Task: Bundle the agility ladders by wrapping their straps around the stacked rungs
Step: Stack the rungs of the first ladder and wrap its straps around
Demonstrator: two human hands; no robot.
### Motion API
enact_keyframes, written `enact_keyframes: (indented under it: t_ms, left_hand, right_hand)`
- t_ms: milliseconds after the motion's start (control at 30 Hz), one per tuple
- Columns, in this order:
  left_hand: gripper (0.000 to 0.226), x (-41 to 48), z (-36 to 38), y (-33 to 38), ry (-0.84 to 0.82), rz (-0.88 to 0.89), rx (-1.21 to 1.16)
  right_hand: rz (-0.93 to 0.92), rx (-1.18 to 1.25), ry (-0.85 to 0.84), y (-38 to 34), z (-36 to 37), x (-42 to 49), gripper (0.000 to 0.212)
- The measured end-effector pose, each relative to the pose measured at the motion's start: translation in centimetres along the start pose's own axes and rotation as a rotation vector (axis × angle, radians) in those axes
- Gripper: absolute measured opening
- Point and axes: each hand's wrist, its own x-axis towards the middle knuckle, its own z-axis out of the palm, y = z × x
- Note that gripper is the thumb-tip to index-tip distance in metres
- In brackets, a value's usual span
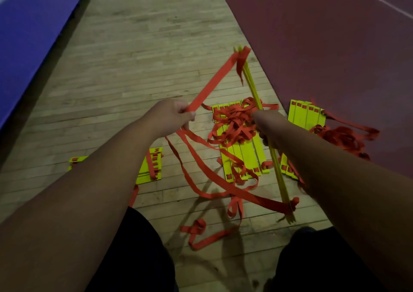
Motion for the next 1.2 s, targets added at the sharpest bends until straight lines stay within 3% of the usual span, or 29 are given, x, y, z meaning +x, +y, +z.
enact_keyframes:
  t_ms: [167, 267, 367, 567, 667, 833, 900, 1000, 1200]
  left_hand:
    - [0.03, 0.1, -0.1, -0.8, 0.006, 0.005, 0.144]
    - [0.037, -0.1, -0.4, -0.7, 0.027, 0.016, 0.209]
    - [0.044, -0.4, -0.8, -0.5, 0.029, 0.012, 0.262]
    - [0.052, -0.8, -1.0, 0.1, 0.027, 0.014, 0.225]
    - [0.051, -1.2, -1.1, 0.4, -0.044, 0.033, 0.146]
    - [0.048, -1.4, -1.6, 0.2, -0.191, 0.067, -0.011]
    - [0.034, -1.5, -1.6, 0.1, -0.303, 0.081, -0.07]
    - [0.036, -1.7, -1.6, -0.1, -0.441, 0.064, -0.084]
    - [0.025, -1.6, -1.7, -0.2, -0.443, 0.053, -0.035]
  right_hand:
    - [0.034, 0.136, -0.016, -0.1, -1.7, -0.1, 0.03]
    - [-0.027, 0.001, 0.025, 0.6, -2.3, 0.7, 0.023]
    - [-0.132, -0.151, 0.103, 1.3, -3.5, 1.0, 0.037]
    - [-0.167, -0.133, 0.047, 2.2, -4.6, 0.4, 0.015]
    - [-0.062, -0.1, 0.0, 2.6, -4.1, 0.9, 0.019]
    - [-0.108, -0.311, 0.089, 2.6, -4.0, 1.3, 0.016]
    - [-0.049, -0.279, 0.071, 2.4, -4.0, 1.5, 0.023]
    - [-0.015, -0.229, -0.006, 2.0, -3.8, 1.4, 0.031]
    - [-0.033, -0.411, 0.0, 2.0, -3.8, 1.4, 0.028]
